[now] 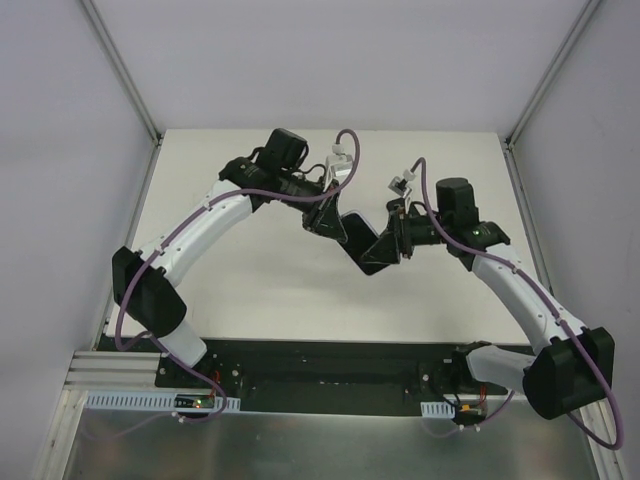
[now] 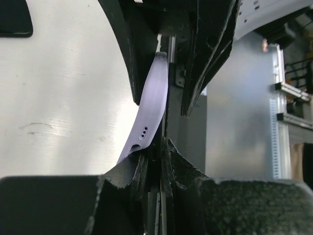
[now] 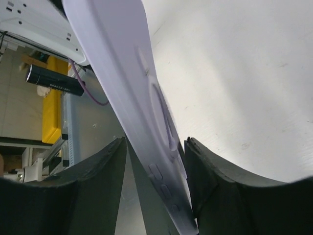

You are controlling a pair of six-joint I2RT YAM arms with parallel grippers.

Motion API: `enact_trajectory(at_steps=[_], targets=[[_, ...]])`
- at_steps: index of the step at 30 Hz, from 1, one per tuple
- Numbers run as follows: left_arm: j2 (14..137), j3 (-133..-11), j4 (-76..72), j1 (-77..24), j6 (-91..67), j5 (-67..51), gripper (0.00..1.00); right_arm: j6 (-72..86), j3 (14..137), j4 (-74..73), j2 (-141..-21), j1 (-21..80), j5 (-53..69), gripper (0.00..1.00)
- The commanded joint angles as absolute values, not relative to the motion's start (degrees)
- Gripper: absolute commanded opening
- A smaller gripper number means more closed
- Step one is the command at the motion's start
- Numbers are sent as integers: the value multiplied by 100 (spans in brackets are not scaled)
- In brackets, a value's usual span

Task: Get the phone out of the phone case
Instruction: Remove the phone case from the phone.

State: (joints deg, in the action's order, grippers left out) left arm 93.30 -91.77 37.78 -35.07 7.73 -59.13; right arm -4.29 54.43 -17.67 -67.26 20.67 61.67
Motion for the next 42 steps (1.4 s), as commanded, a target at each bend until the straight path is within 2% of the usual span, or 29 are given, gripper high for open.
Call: enact_trajectory(at_steps=[1,9,19,42], targets=[[9308,-9141,4869,-3753,1976,-5142,0,-528,6126,-993,-6662,2118,6126,57],[9352,-9167,5001,-3885,2224,-4790,0,-167,6434,-817,-6917,2109,6223,56],[9211,-9141,5010,-3981,2382,-4667,0,-18,6170,-571,-7136,2109,5827,55],[9237,-9343,5010,-4131,2514,-4465,0,44,5889,-492,-7479,2382,5748,52]])
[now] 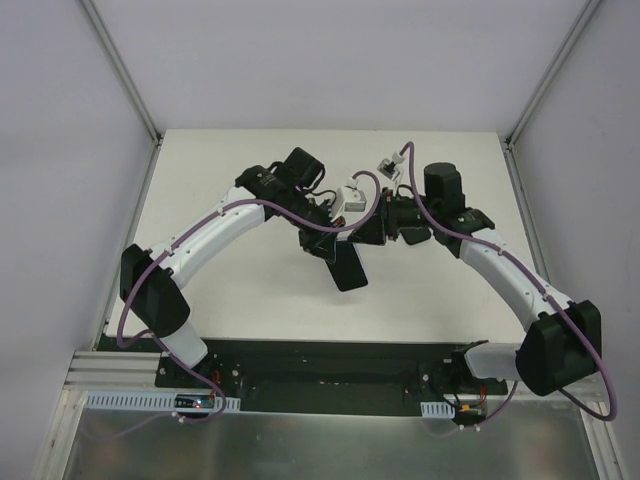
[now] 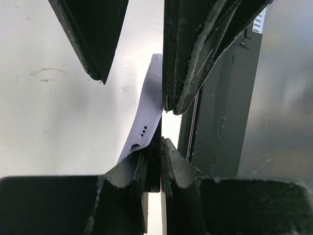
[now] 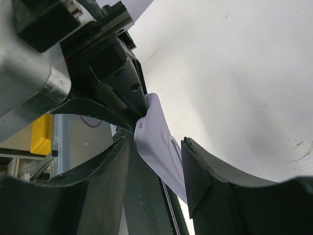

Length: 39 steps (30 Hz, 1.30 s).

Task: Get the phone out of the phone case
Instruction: Remove the phone case from the phone.

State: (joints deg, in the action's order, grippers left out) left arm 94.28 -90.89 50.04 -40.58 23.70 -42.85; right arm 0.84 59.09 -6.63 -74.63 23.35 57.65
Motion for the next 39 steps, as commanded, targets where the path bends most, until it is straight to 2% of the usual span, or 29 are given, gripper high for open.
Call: enact_trajectory(at_steps=[1,19,25,39], targets=[[9237,-9334,5010,-4140,2505,-4474,0,44,5889,-483,-7488,2382,5739,51],[8983,-9185,5010,-4350,2830,-4386,0,-123,6003,-668,-7699,2391,5476,14],[8912,-9141,5010,-4465,2944,-4289,0,-149,6073,-773,-7761,2391,5151,9],[8815,-8974,5036,-4597,3146,-4184,0,-229,6249,-1072,-7752,2364,4228,5]])
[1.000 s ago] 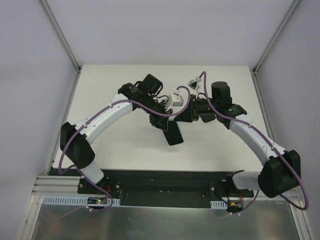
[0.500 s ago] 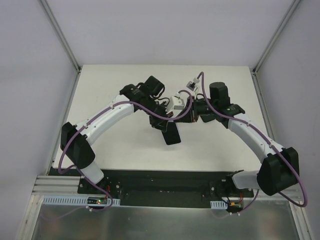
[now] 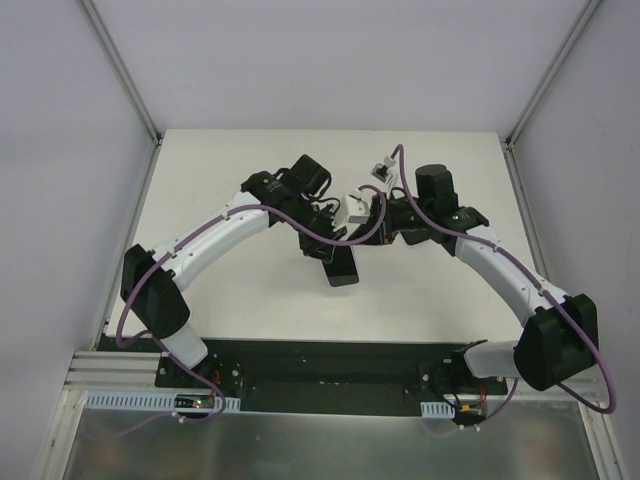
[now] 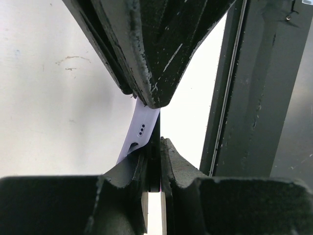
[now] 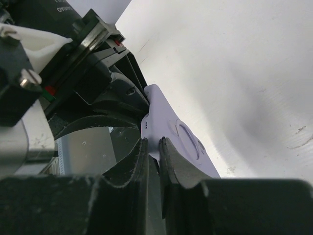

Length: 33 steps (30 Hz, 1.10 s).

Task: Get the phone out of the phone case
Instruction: Remove the phone case from the phone.

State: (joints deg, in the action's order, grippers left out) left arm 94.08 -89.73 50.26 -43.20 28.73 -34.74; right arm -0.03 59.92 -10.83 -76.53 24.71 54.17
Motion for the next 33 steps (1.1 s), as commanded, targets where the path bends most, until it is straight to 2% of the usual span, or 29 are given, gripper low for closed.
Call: enact_trajectory(at_steps=[1,9,12,15,18,20,22,33], targets=[[8807,-8965,5036,-4597,3155,-4175,0,-237,6258,-1072,-7752,2364,4201,5],[8789,-8903,5045,-4614,3226,-4140,0,-272,6267,-1143,-7717,2312,3938,4],[8815,-8912,5045,-4614,3234,-4052,0,-273,6223,-1099,-7647,2285,4226,9],[8807,-8930,5045,-4614,3261,-4017,0,-281,6065,-958,-7506,2268,4596,20],[8824,-8921,5054,-4614,3269,-3920,0,-334,5994,-932,-7383,2241,5026,39],[8850,-8912,5054,-4614,3270,-3850,0,-343,5942,-879,-7287,2224,5264,56],[8868,-8903,5062,-4614,3270,-3788,0,-351,5906,-844,-7190,2206,5422,62],[9017,-8973,5071,-4588,3085,-3850,0,-281,5660,-554,-6855,2206,6222,64]])
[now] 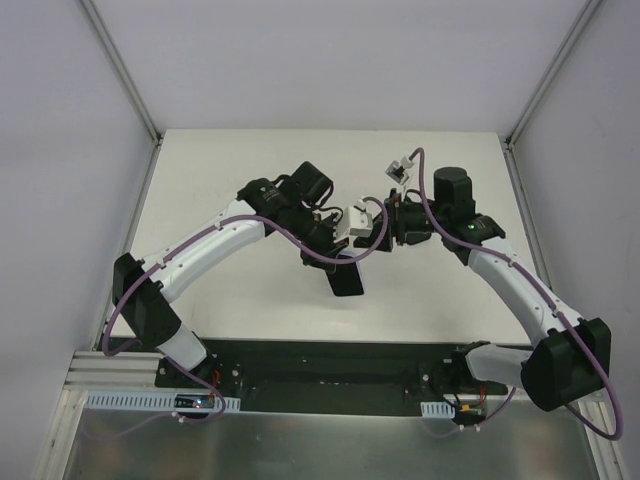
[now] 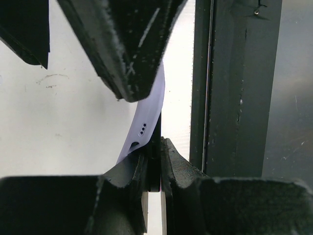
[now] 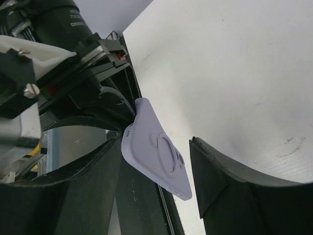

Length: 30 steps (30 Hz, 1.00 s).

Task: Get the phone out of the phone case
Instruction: Remove the phone case from the phone.

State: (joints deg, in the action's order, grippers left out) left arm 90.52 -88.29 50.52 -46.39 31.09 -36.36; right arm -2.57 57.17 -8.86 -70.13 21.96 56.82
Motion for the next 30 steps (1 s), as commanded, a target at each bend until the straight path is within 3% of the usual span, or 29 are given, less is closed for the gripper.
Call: enact_trajectory(at_steps=[1,15,22,26,30], targets=[[9052,-9026,5071,-4588,3050,-3876,0,-281,5643,-554,-6873,2232,6214,64],[9316,-9457,5071,-4588,2707,-3771,0,-264,5537,-448,-7145,2496,5828,63],[9273,-9457,5071,-4579,2689,-3805,0,-229,5555,-457,-7277,2496,5845,56],[9237,-9369,5071,-4579,2768,-3771,0,-150,5581,-405,-7321,2496,6020,42],[9185,-9334,5063,-4588,2812,-3744,0,-9,5572,-317,-7426,2461,6231,20]])
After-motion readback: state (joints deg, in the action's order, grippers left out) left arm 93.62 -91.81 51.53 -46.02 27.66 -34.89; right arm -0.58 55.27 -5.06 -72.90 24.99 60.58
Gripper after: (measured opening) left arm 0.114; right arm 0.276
